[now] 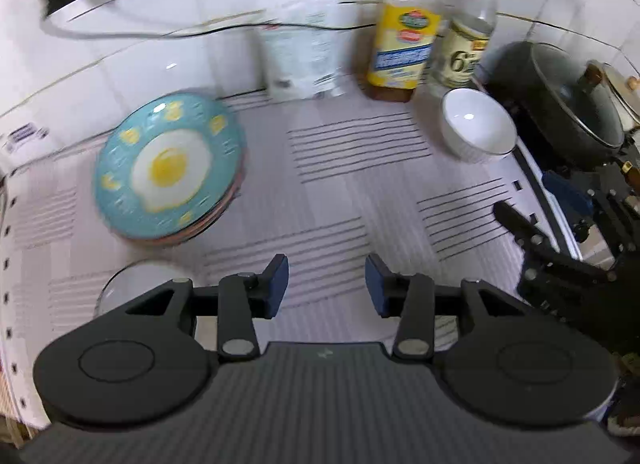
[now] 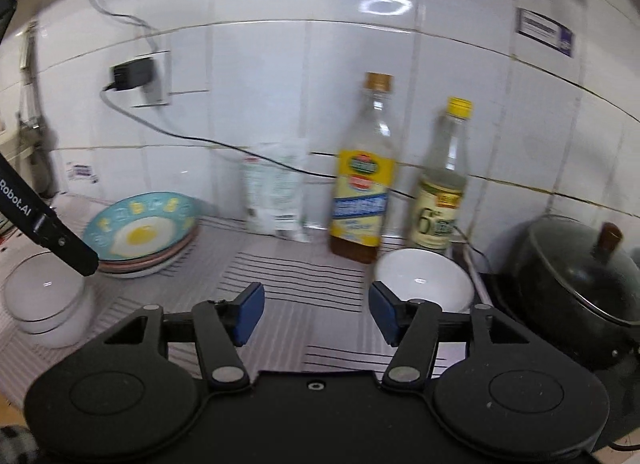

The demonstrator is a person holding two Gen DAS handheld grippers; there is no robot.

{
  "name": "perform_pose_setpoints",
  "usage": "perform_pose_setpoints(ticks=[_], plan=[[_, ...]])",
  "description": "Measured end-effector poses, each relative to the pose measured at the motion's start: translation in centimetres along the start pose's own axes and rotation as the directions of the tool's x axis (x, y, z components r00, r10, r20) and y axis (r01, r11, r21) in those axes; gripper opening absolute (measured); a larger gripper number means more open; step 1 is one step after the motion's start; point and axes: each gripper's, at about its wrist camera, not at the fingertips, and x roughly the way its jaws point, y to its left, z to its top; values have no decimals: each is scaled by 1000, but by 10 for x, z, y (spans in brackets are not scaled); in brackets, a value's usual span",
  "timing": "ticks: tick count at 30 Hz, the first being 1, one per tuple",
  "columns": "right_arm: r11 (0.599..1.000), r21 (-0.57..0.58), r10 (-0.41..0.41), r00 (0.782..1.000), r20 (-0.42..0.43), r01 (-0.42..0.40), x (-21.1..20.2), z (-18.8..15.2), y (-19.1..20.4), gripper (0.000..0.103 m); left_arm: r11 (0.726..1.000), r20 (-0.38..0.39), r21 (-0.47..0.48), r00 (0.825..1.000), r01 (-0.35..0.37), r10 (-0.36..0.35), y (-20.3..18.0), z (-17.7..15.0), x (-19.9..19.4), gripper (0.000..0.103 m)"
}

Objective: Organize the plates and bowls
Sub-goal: 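Move both grippers toward the small white bowl by the bottles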

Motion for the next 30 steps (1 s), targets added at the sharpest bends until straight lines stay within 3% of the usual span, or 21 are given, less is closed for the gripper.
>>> perform_pose_setpoints(ticks=[9, 19, 23, 30], plan=[[994, 75, -83, 997, -11, 83, 29, -23, -23, 71, 995, 38, 88, 998, 49, -53, -42, 41, 56, 51], [979, 148, -128, 987, -94, 141, 90, -46, -46, 76, 992, 58, 83, 994, 90, -95, -75, 69, 107, 64], [976, 158, -132, 984, -116, 149, 105, -48, -51, 89, 994, 49, 54, 994, 93, -96, -79, 75, 125, 66], [974, 167, -126, 980, -153, 151, 124, -44, -56, 93, 991, 65, 16, 989, 131, -131, -81, 87, 148, 68]])
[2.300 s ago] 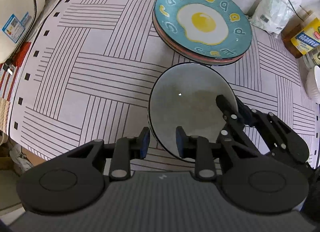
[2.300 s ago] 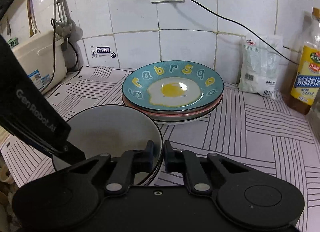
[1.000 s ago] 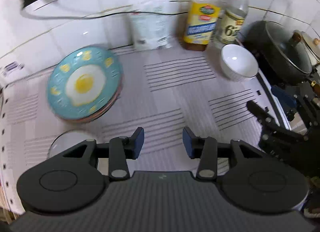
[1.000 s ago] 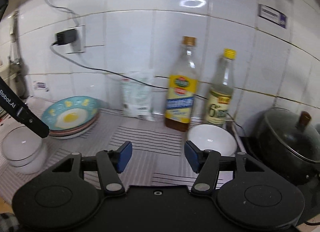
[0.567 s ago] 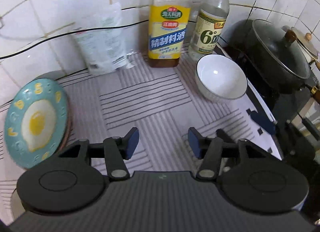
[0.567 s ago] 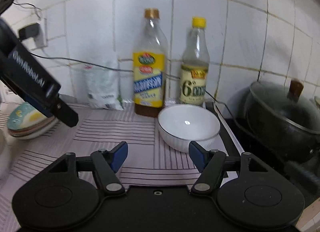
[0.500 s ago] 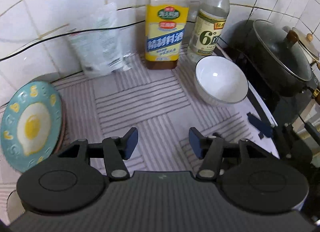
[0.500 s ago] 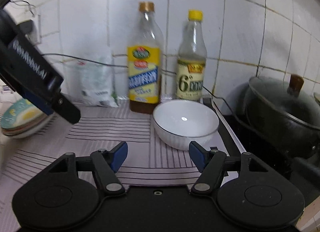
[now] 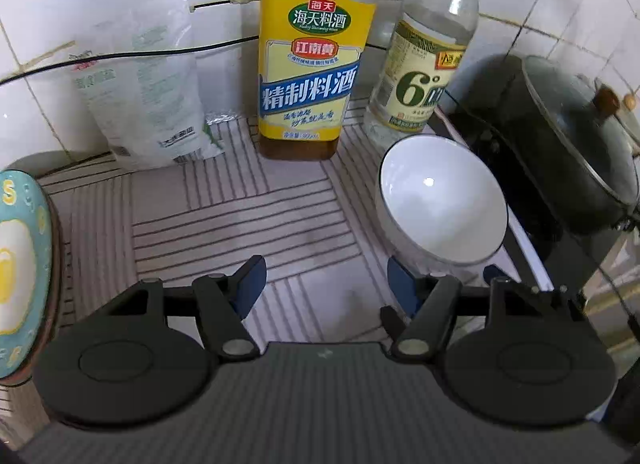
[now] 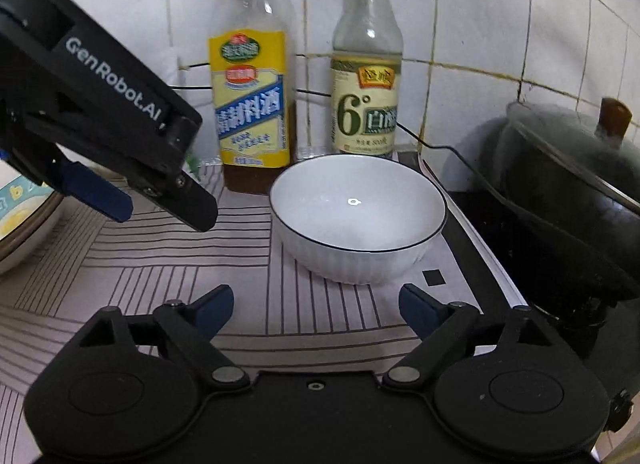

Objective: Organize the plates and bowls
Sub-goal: 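Move both grippers toward the small white bowl by the bottles, then close both grippers on the small white bowl's rim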

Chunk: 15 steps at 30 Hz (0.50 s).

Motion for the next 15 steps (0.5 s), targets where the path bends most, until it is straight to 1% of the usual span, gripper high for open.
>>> perform_pose_setpoints(ticks=[1, 2, 3, 6, 11, 15], plan=[[1000, 2, -5, 1000, 3, 5, 4, 1, 0, 93, 1000, 4, -12, 1000, 25, -25, 0, 1, 3, 70], [1000, 2, -10, 1000, 7, 10, 4, 1, 0, 94, 998, 1, -19, 999, 54, -54, 0, 2, 6, 75], [1000, 2, -14, 1000, 11, 14, 6, 2, 0, 94, 997, -1, -19, 997, 74, -74, -2, 3, 8, 76], [999, 28, -17, 1000, 10, 17, 13, 4, -2, 95, 998, 28, -16, 997, 66, -66, -9, 4, 10, 78], [997, 67, -49, 999, 17, 48, 22, 6, -6, 95, 999, 6, -26, 999, 35, -35, -16, 16, 30, 78], [995, 78, -66, 998, 21, 64, 31, 8, -9, 95, 999, -12, -42, 1000, 20, -20, -15, 27, 52, 74]])
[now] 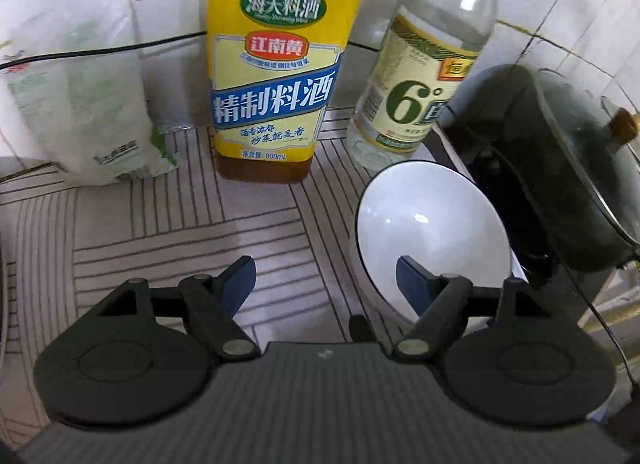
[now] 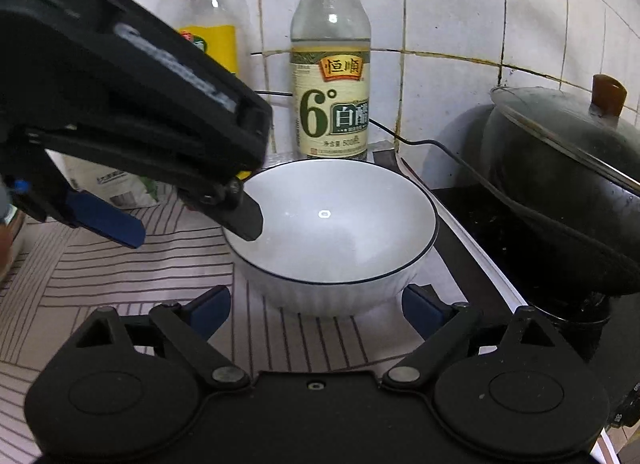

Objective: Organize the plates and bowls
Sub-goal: 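Close both grippers on the small white bowl's rim, then lift the small white bowl with both grippers and carry it over the nested bowls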

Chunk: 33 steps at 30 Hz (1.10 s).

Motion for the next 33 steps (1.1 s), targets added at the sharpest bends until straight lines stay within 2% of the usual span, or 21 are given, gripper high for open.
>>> perform_pose_setpoints(ticks=[2, 3, 4, 7, 10, 11, 15, 17, 25, 28, 33], plan=[[1000, -2, -14, 1000, -3, 14, 2, 0, 1, 95, 1000, -8, -3, 1000, -10, 10, 0, 4, 11, 69], [1000, -5, -16, 1000, -1, 16, 1, 0, 2, 95, 1000, -21, -9, 1000, -9, 9, 0, 5, 16, 56], [1000, -6, -15, 1000, 0, 15, 1, -1, 2, 95, 1000, -39, -24, 999, -9, 8, 2, 6, 20, 51], [1000, 9, -21, 1000, 2, 21, 5, 0, -1, 95, 996, -64, -78, 997, 47, -52, 8, 9, 23, 40], [999, 46, -3, 1000, -10, 4, 10, 2, -5, 95, 997, -71, -59, 996, 48, -52, 3, 11, 25, 31], [999, 48, 0, 1000, -12, 1, 11, 2, -5, 95, 997, -71, -47, 996, 54, -57, 1, 12, 25, 25], [1000, 25, 1, 1000, 1, -1, 14, 3, -3, 95, 998, -60, -21, 996, 62, -63, -7, 10, 25, 13], [999, 35, 15, 1000, 4, -16, 15, 2, -6, 95, 998, -74, -27, 995, 60, -62, -9, 7, 22, 10], [998, -19, 61, 998, 28, -60, 0, -11, 6, 95, 1000, -109, -18, 994, 10, -11, 0, -13, 3, 11], [996, -49, 73, 997, 40, -71, -9, -16, 17, 95, 1000, -98, -26, 995, -3, 0, 8, -23, -8, 11], [993, -36, 118, 991, 56, -116, -23, -19, 28, 95, 998, -82, -58, 997, -5, 1, 23, -36, -35, 11]])
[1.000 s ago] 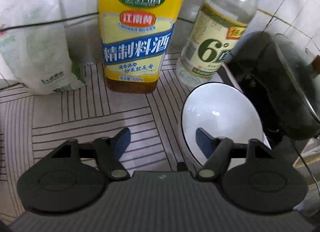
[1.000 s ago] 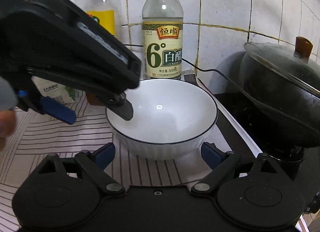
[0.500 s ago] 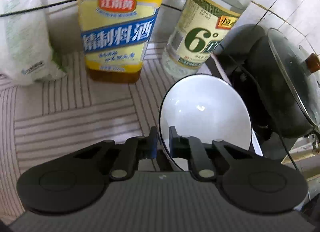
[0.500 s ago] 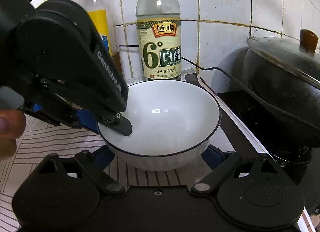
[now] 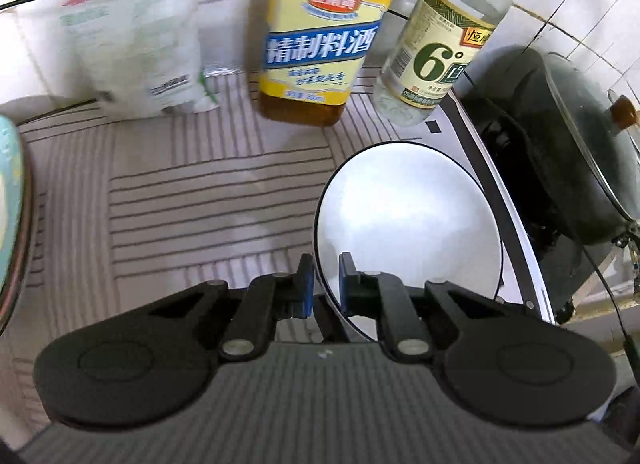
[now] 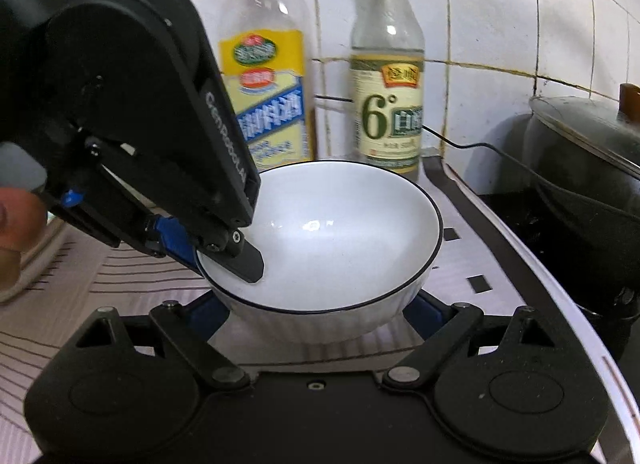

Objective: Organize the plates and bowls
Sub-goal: 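Lift the small white bowl with both grippers and carry it over the nested bowls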

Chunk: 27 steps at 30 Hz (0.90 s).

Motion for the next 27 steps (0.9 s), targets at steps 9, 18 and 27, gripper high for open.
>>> perform_pose_setpoints(ticks=[9, 18, 27], plan=[[998, -6, 66, 997, 26, -66, -35, -2, 25, 95, 999, 15, 18, 999, -29, 29, 19, -24, -53, 12], [989, -57, 139, 989, 60, -136, -78, 5, 60, 95, 998, 53, -6, 997, -63, 63, 46, -57, -111, 13], [963, -132, 244, 968, 54, -236, -122, -4, 101, 95, 989, 88, -10, 985, -148, 148, 66, -97, -165, 13]])
